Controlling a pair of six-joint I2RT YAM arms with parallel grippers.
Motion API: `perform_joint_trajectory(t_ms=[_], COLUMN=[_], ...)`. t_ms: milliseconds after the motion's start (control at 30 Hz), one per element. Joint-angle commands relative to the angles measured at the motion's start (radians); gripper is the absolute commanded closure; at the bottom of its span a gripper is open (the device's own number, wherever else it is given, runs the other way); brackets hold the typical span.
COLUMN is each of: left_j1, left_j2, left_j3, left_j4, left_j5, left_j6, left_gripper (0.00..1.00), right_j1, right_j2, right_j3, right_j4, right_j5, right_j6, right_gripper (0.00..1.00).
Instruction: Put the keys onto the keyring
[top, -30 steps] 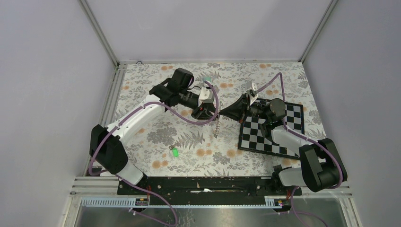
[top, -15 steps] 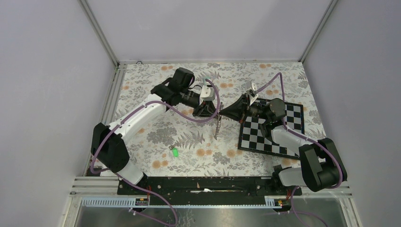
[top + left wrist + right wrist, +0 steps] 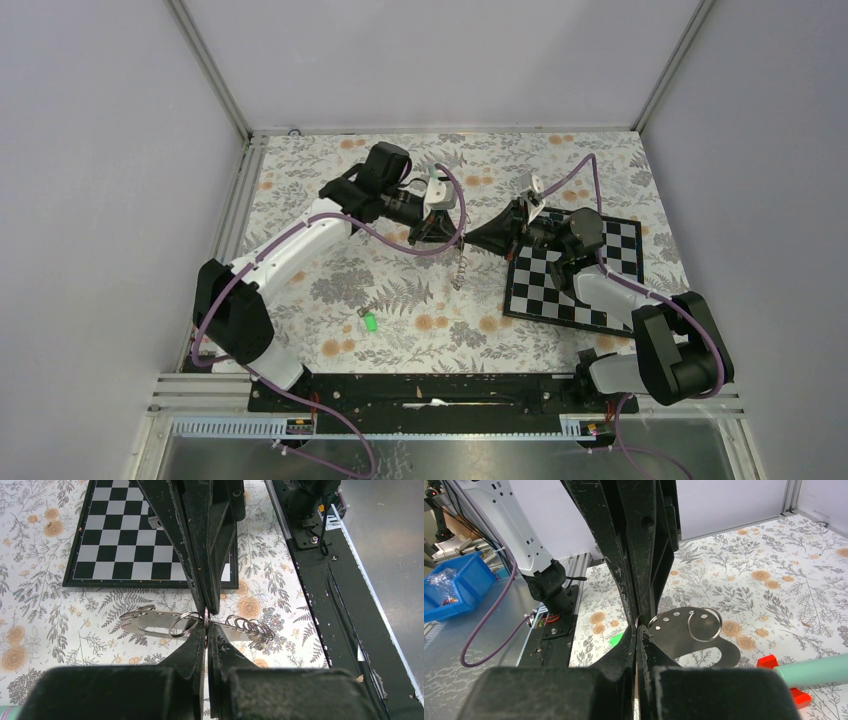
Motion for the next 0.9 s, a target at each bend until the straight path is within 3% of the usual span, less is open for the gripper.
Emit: perform_joint_trajectory(t_ms=[0, 100, 300, 467, 667, 867], left_j1=[-0.012, -0.04, -0.094, -0.15, -0.226, -0.269], left_j2=[-0.027, -0.021, 0.031, 0.035, 0.058, 0.127], left_j3=[0.007, 0.048, 0.191, 0.238, 0.3, 0.432], left_j4=[0.025, -0.092, -0.324, -0.393, -0.455, -0.563], left_j5=[-0.022, -0.165, -0.383, -0.555, -0.754, -0.865], left_j6=[0.008, 0.071, 0.157, 0.204, 0.254, 0.259], left_gripper=[1.0, 1.0, 1.0, 1.0, 1.0, 1.0], right_j1=[-0.006, -0.006, -0.007, -0.006, -0.006, -0.002], right_j2=[-0.003, -0.006, -0.02, -0.022, -0.014, -0.006], right_j3=[0.023, 0.02, 0.014, 0.007, -0.001, -0.013], right_j4=[-0.008, -0.065, -0.156, -0.158, -0.11, -0.072], right_j5=[0.027, 0.025, 0.019, 0.003, -0.018, -0.033], right_j6=[-0.061, -0.137, -0.239, -0.259, -0.23, -0.208], right_gripper=[1.0, 0.98, 0.73, 0.6, 0.56, 0.57])
